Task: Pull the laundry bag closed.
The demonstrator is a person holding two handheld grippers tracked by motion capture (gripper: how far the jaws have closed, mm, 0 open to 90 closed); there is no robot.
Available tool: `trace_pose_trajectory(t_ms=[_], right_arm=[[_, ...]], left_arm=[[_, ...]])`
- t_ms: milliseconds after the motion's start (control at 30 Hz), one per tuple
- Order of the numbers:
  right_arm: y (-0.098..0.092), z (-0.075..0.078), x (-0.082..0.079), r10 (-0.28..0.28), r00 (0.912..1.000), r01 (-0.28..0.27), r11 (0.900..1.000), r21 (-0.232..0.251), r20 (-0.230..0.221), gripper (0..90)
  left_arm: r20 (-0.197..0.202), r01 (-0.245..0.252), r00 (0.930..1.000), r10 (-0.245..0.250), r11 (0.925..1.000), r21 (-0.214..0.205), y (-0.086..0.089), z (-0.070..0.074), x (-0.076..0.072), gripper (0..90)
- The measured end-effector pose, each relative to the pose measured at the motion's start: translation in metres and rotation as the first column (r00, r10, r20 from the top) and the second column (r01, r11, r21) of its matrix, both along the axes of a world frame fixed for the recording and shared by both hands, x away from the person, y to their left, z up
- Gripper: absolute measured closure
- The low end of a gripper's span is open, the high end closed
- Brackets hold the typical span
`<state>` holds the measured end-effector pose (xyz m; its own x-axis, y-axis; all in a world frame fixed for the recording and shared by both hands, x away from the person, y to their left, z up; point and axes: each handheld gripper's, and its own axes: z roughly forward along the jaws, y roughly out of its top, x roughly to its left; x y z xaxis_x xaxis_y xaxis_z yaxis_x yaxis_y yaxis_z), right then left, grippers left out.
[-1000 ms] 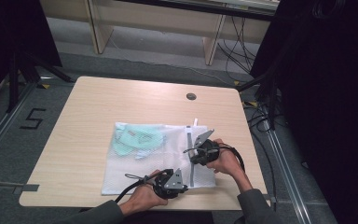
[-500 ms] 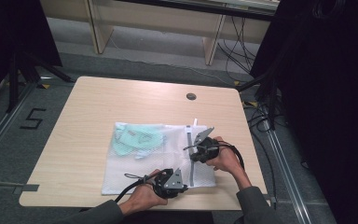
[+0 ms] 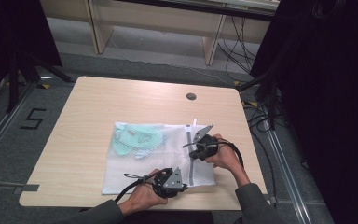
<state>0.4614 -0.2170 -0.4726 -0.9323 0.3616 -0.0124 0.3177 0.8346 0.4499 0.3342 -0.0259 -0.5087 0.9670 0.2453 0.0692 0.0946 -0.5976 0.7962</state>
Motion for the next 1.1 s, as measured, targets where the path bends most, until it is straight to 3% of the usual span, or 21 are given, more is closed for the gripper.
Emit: trace_pose_trajectory(t_ms=[100, 300, 400, 433, 467, 533, 633, 700, 767, 900, 933, 967, 1033, 1067, 1100], right_arm=[[0.0, -0.001, 0.003, 0.024, 0.9997, -0.024, 0.9997, 0.004, 0.01, 86.6], [0.0, -0.002, 0.006, 0.019, 0.9997, -0.02, 0.9998, 0.01, 0.014, 86.6], [0.0, 0.0, 0.004, -0.013, 0.9999, 0.013, 0.9999, 0.005, -0.011, 86.7], [-0.001, 0.0, 0.005, -0.012, 0.9999, 0.012, 0.9999, 0.008, 0.005, 86.7], [-0.001, 0.001, 0.006, -0.009, 0.9999, 0.009, 0.9999, 0.012, 0.01, 86.7], [0.0, 0.002, 0.007, -0.016, 0.9999, 0.016, 0.9999, 0.002, -0.002, 86.7], [0.001, -0.001, 0.011, 0.018, 0.9998, -0.018, 0.9998, 0.011, 0.013, 86.6], [0.001, -0.001, 0.011, 0.001, 0.9997, -0.001, 1.0, 0.002, 0.024, 86.7], [0.001, 0.0, 0.011, -0.024, 0.9997, 0.024, 0.9997, 0.002, 0.003, 86.7], [0.0, 0.0, 0.016, -0.017, 0.9992, 0.017, 0.9999, -0.002, 0.037, 86.6], [0.0, 0.0, 0.017, -0.007, 0.9995, 0.007, 1.0, -0.001, 0.031, 86.7], [0.0, 0.0, 0.017, -0.034, 0.9991, 0.034, 0.9994, -0.003, 0.025, 86.7], [0.0, -0.002, 0.02, -0.014, 0.9995, 0.014, 0.9999, 0.001, 0.029, 86.7], [0.0, -0.001, 0.018, -0.042, 0.9991, 0.042, 0.9991, -0.004, 0.008, 86.6], [0.0, -0.001, 0.019, -0.042, 0.999, 0.042, 0.9991, -0.002, 0.017, 86.7]], left_arm=[[-0.005, -0.001, 1.0, 0.001, 1.0, 0.002, 0.0, 0.0, 0.0, 89.1], [-0.018, -0.01, 0.9998, 0.01, 0.9999, -0.008, 0.0, 0.001, -0.001, 89.1], [-0.013, -0.011, 0.9999, 0.011, 0.9999, -0.004, 0.001, 0.002, -0.001, 89.2], [0.0, -0.001, 1.0, 0.001, 1.0, 0.0, 0.001, 0.002, 0.0, 89.1], [-0.026, -0.016, 0.9996, 0.016, 0.9998, -0.014, 0.001, 0.002, -0.001, 89.2], [-0.023, -0.017, 0.9996, 0.017, 0.9998, -0.013, 0.002, 0.002, -0.001, 89.1], [-0.031, -0.017, 0.9994, 0.016, 0.9998, -0.011, 0.003, 0.003, 0.0, 89.2], [-0.033, -0.009, 0.9994, 0.009, 0.9999, -0.014, 0.003, 0.004, -0.001, 89.3], [-0.038, -0.009, 0.9992, 0.009, 0.9999, -0.011, 0.003, 0.004, -0.002, 89.2], [-0.053, 0.0, 0.9986, -0.001, 0.9998, -0.021, 0.0, 0.002, -0.006, 89.2], [-0.045, -0.001, 0.999, 0.001, 0.9999, -0.016, 0.0, 0.002, -0.007, 89.2], [-0.046, -0.001, 0.9989, 0.0, 0.9999, -0.015, 0.0, 0.002, -0.007, 89.2], [-0.051, 0.001, 0.9987, -0.002, 0.9999, -0.017, 0.0, 0.002, -0.006, 89.2], [-0.053, 0.002, 0.9986, -0.003, 0.9999, -0.015, 0.0, 0.002, -0.005, 89.1], [-0.052, -0.001, 0.9986, 0.001, 0.9998, -0.018, 0.001, 0.003, -0.005, 89.2]])
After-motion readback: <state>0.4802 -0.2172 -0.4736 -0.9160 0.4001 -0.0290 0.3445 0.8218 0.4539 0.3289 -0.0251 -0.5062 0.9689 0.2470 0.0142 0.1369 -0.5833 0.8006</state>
